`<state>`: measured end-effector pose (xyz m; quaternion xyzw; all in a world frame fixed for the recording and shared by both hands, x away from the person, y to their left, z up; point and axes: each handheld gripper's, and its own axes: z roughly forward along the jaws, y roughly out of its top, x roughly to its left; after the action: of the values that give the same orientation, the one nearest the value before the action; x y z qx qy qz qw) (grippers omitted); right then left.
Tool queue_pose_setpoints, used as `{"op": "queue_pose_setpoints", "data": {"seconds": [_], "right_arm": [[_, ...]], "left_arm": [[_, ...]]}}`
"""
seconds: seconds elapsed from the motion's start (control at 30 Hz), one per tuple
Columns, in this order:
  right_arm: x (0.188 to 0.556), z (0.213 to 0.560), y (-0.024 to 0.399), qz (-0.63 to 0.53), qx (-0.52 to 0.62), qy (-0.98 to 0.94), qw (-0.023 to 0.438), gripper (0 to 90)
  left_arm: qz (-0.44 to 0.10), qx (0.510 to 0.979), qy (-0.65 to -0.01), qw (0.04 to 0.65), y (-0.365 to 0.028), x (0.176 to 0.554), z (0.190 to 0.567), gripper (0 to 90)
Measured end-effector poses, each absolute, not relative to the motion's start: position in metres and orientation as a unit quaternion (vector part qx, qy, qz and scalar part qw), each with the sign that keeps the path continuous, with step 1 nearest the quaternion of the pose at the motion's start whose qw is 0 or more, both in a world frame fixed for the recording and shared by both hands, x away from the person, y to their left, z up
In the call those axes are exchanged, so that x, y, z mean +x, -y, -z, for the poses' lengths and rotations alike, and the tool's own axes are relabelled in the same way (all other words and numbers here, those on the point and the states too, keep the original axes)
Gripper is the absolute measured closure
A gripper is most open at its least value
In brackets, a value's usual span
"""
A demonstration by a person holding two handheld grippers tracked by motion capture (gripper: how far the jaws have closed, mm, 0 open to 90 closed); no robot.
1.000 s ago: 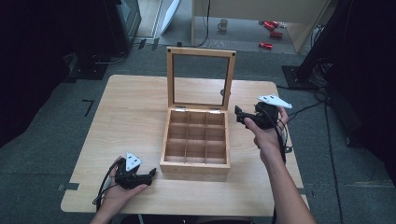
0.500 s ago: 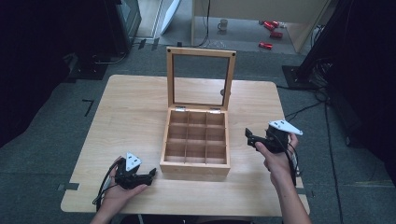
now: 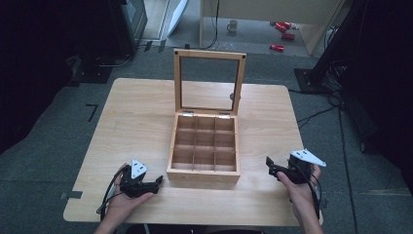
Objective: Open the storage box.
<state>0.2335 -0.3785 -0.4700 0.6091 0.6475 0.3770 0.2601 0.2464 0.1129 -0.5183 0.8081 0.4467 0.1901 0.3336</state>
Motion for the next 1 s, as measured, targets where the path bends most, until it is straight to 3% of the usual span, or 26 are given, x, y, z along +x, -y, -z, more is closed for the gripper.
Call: {"op": "queue_pose_setpoints", "data": {"seconds": [0.43,0.83,1.0], "right_arm": [[0.189,0.506,0.401,-0.340,0.626,-0.655,0.250,6.6],[0.182,0.525,0.391,-0.284,0.619,-0.674,0.286,6.2],[0.184,0.526,0.394,-0.296,0.625,-0.674,0.261,5.2]], "left_arm": [[-0.191,0.808,-0.447,0.333,-0.113,0.246,0.518,16.5],[-0.191,0.808,-0.447,0.333,-0.113,0.246,0.518,16.4],[-0.190,0.808,-0.447,0.334,-0.113,0.246,0.518,16.4]]}}
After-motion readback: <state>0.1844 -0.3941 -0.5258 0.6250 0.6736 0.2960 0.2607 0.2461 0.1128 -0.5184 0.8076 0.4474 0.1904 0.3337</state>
